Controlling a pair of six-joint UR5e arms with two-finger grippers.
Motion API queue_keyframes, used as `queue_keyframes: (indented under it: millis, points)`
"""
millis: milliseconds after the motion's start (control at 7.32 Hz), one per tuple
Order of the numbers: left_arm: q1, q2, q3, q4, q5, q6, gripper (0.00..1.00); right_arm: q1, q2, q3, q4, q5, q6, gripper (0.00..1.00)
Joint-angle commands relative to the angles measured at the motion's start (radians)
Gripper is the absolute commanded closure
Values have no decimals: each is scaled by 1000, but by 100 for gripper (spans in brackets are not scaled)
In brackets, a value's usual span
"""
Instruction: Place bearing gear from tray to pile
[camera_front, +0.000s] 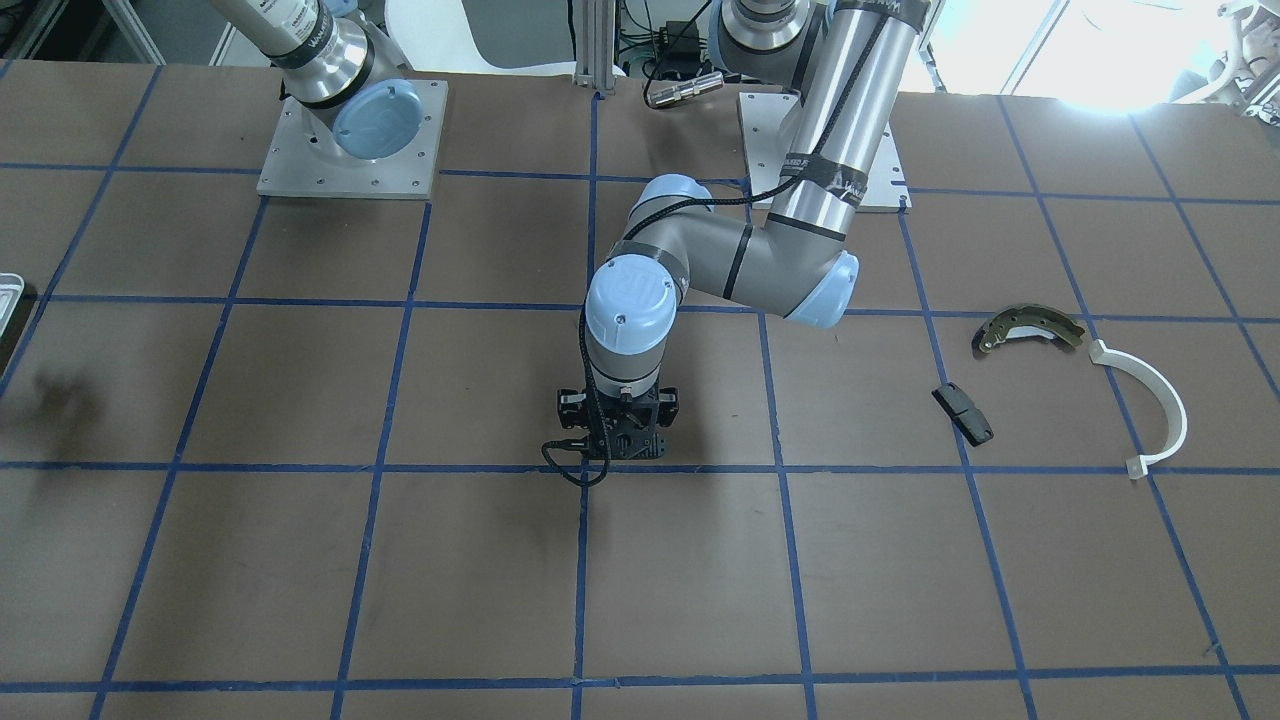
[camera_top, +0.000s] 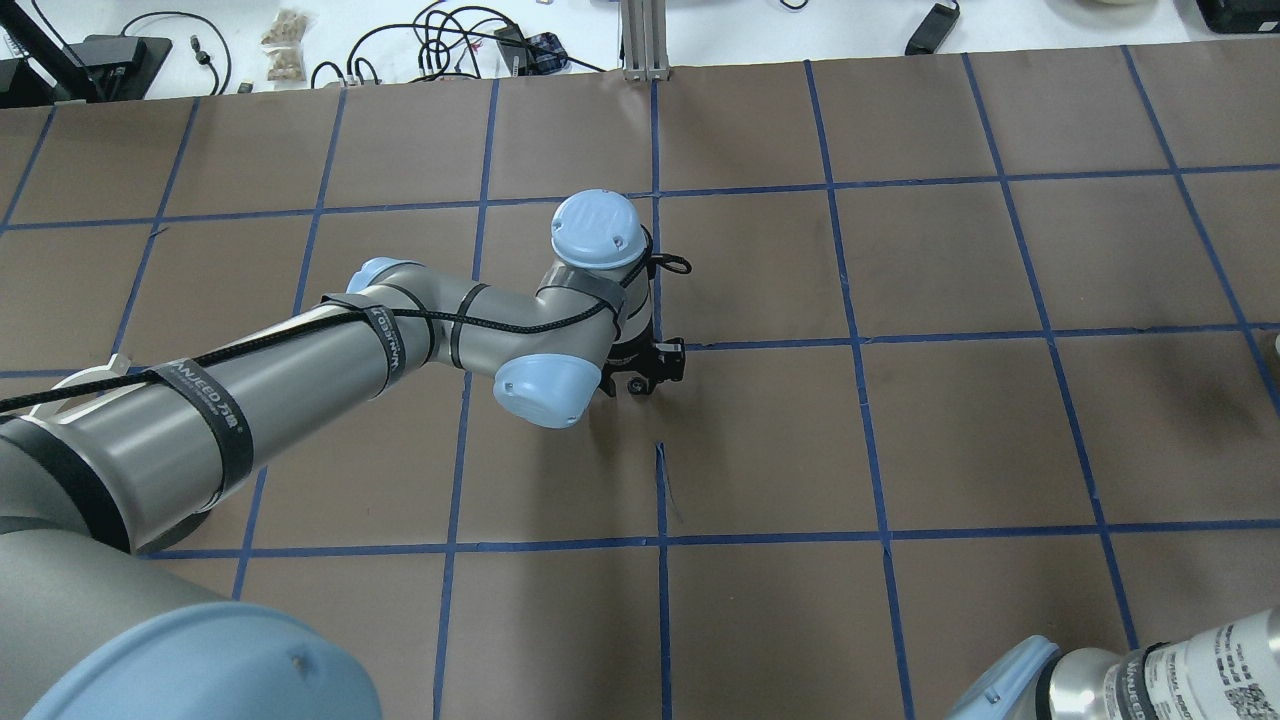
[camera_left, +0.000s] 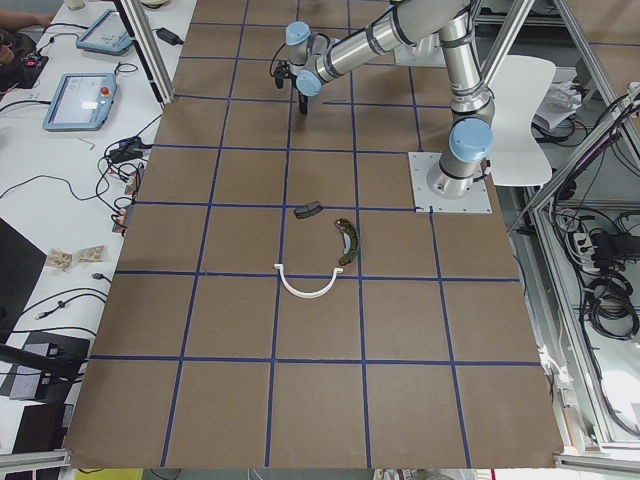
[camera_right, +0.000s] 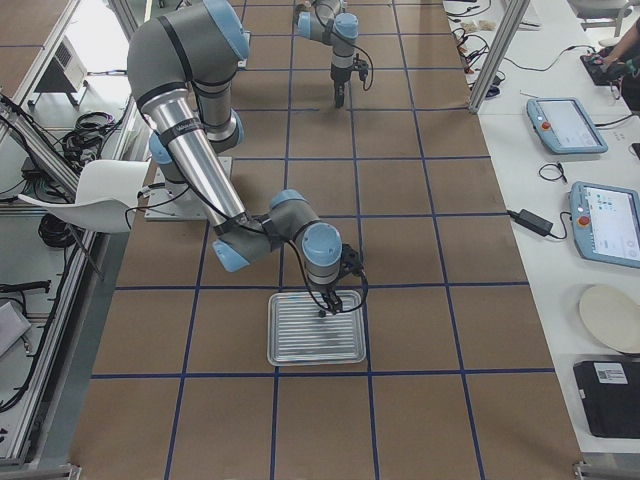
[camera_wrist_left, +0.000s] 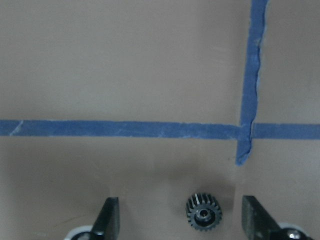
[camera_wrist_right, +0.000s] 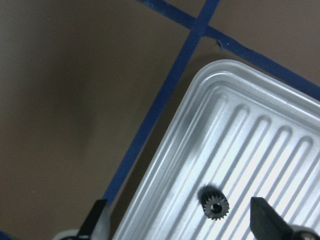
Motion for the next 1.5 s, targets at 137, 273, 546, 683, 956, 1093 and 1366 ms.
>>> queue_keyframes:
  millis: [137, 273, 546, 683, 956, 1093, 1366]
  points:
    - [6, 38, 14, -2, -5, 19, 100, -9, 49, 4, -57, -17, -174, 7]
    - [18, 67, 13, -17, 4, 47, 100, -9, 49, 5, -57, -20, -176, 11]
    - [151, 147, -5, -115, 71, 266, 100, -9, 49, 5, -58, -22, -192, 32]
    - [246, 193, -19, -143, 122, 368, 100, -11, 49, 5, -58, -64, -211, 44]
    - [461, 235, -59, -135, 158, 624, 100, -20, 51, 4, -58, -75, -232, 45]
    - [582, 247, -91, -114, 155, 769, 100, -20, 49, 4, -58, -75, -234, 53]
    - [777, 259, -110, -94, 83, 983, 100, -22, 51, 5, -58, -74, -231, 86]
